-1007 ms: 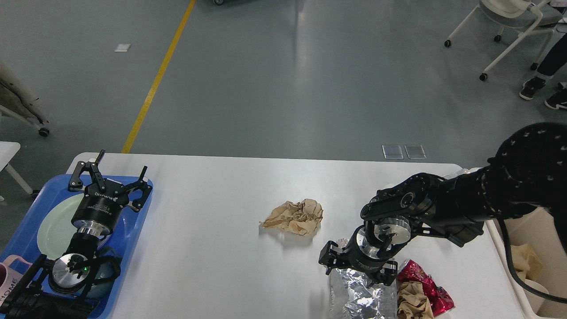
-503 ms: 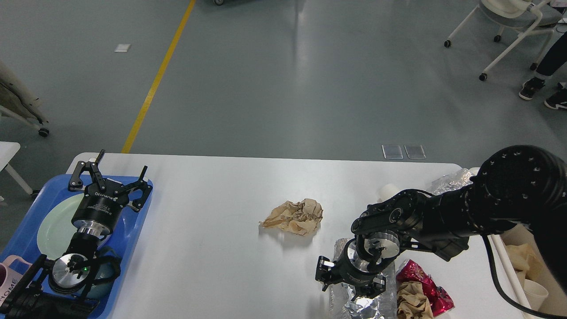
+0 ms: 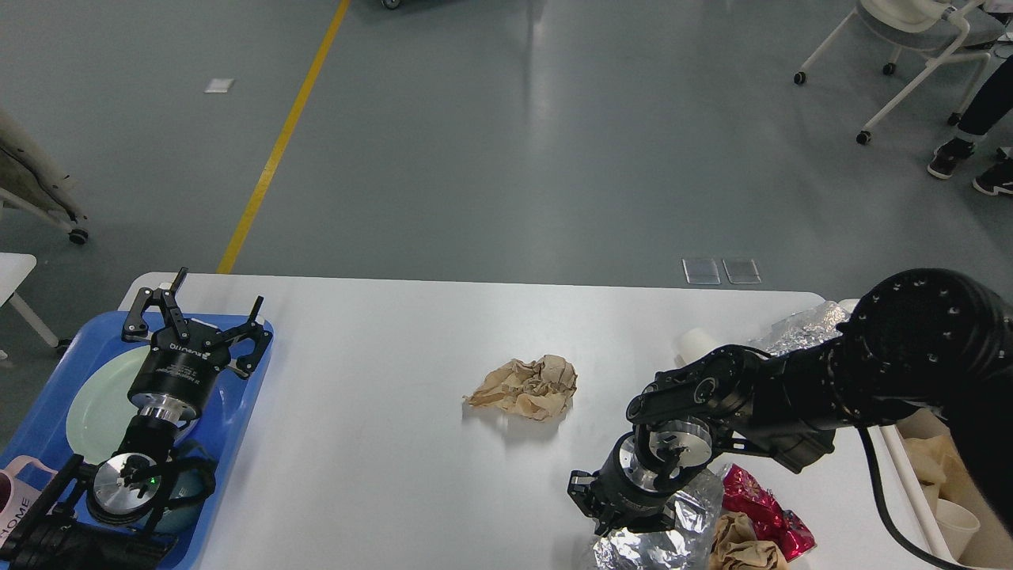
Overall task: Tidy desktop
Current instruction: 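Lower the right gripper and grasp the crumpled foil, then lift the foil and carry it to the white bin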
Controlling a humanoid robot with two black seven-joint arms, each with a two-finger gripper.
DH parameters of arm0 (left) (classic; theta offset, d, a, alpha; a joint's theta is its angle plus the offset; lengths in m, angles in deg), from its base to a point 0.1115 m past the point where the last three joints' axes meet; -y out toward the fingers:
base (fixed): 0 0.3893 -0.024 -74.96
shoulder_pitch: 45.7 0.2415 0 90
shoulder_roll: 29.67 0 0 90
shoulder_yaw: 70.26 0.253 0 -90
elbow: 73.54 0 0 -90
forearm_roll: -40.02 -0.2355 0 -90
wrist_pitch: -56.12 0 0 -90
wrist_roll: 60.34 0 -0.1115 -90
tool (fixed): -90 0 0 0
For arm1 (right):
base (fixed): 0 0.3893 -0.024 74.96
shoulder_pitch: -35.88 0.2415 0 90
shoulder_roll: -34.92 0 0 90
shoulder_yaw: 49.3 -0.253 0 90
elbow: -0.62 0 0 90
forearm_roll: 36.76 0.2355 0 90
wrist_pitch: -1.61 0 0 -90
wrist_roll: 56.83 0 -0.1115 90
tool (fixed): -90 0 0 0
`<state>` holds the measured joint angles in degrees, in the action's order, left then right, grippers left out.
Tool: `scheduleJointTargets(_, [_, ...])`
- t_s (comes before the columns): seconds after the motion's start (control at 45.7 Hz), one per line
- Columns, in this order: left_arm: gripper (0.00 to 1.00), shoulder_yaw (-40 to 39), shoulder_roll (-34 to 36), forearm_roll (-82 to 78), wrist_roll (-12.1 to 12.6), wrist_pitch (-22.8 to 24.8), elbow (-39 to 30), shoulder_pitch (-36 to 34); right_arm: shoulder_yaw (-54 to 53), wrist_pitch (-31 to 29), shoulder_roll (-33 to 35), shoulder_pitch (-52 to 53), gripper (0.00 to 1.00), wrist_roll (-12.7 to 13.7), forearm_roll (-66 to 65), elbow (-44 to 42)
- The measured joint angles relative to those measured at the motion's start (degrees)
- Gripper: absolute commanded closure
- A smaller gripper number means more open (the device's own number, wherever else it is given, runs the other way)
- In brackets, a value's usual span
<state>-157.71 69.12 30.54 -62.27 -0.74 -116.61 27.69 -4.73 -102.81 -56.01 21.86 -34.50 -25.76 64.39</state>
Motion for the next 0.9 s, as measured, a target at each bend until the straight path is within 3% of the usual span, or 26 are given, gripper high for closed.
scheduleJointTargets(0.35, [0.03,0.0,0.0,0.0,0.0,0.0,0.0,0.0,-0.2,-3.5,1.0,6.5,1.0,-0.1,2.7,1.9])
scheduleJointTargets(0.7, [0.03,0.0,0.0,0.0,0.0,0.0,0.0,0.0,12.6,-15.7,6.6,33.9,1.0,-0.4,6.5,14.8])
scheduleJointTargets(0.81, [0.03,0.0,0.0,0.0,0.0,0.0,0.0,0.0,20.0,-18.5,10.0,41.7,1.0,-1.3,6.6,18.2])
scheduleJointTargets(0.898, [0.03,0.0,0.0,0.0,0.0,0.0,0.0,0.0,26.9,-20.9,12.3,47.6,1.0,-5.0,6.2,20.1])
